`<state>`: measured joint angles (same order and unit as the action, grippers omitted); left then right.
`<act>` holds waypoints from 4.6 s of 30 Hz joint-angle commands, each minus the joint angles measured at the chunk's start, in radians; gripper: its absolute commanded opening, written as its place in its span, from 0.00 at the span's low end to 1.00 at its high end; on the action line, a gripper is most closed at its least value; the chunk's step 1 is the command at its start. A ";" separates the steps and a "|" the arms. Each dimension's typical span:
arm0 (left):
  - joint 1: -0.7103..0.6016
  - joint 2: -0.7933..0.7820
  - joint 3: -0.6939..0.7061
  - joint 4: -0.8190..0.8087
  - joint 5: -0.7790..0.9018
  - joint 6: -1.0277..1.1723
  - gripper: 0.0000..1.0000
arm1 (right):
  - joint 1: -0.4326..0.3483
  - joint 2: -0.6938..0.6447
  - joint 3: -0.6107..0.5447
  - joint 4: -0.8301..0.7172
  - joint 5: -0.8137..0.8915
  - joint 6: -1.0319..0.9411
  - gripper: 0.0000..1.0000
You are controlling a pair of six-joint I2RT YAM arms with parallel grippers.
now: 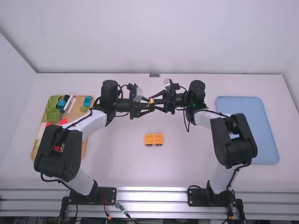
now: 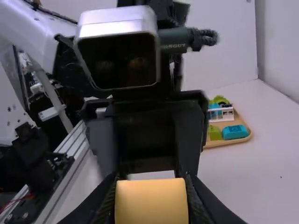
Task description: Assemble lego blocks to make yellow taxi
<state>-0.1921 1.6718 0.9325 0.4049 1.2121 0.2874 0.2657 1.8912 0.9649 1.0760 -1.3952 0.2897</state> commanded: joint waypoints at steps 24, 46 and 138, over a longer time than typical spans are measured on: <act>0.099 -0.002 -0.003 -0.161 -0.465 -0.082 0.99 | -0.007 0.005 0.482 -1.285 0.674 -0.455 0.21; 0.248 -0.002 0.090 -0.102 -0.592 -0.141 0.99 | 0.147 0.005 0.456 -2.034 1.428 0.176 0.00; 0.231 -0.002 0.089 -0.138 -0.521 -0.142 0.99 | -0.018 -0.138 -0.107 -1.549 1.171 1.468 0.06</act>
<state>0.0467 1.6718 1.0008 0.2684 0.6792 0.1486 0.2459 1.7473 0.8368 -0.4667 -0.2260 1.7485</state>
